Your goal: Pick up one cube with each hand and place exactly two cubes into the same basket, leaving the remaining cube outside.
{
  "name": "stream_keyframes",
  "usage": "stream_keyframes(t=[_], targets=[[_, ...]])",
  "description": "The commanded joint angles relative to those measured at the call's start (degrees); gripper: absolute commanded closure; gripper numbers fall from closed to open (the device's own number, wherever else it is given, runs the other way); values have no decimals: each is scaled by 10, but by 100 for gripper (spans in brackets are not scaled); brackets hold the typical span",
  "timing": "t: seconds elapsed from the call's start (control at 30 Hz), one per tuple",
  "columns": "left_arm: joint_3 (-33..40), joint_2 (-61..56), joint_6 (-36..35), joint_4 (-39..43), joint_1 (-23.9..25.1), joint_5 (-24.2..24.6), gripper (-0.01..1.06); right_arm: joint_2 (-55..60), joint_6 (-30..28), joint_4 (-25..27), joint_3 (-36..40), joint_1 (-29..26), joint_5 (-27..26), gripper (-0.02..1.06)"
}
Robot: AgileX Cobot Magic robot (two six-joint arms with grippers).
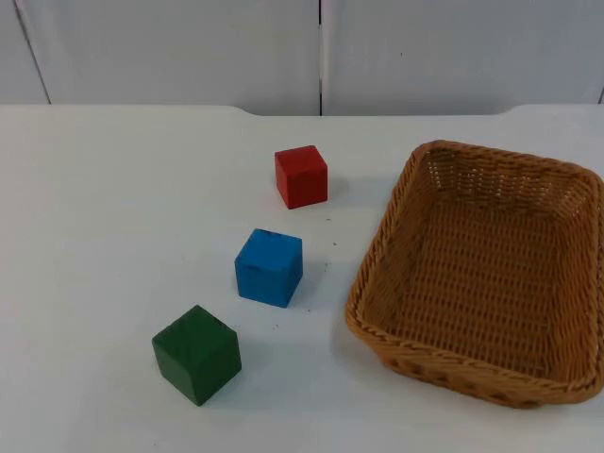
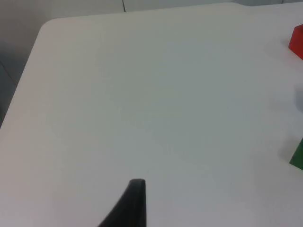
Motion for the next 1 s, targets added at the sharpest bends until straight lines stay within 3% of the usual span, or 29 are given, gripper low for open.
stream_keyframes(t=[0.0,0.4,0.67,0.97], targets=[[3,-2,-3,4,2,-6,0,4,0,2,-7,-3,-9,-1],[3,-2,-3,4,2,-6,0,163,0,4,-63,-3,-74,-1],[-2,-2,-26,4,2,-12,0,268,-10,5,-103,-3,-82,-1],[-42,83,-38,-13,2,-21,0,413,-10,12,-170,-3,-110,-1]])
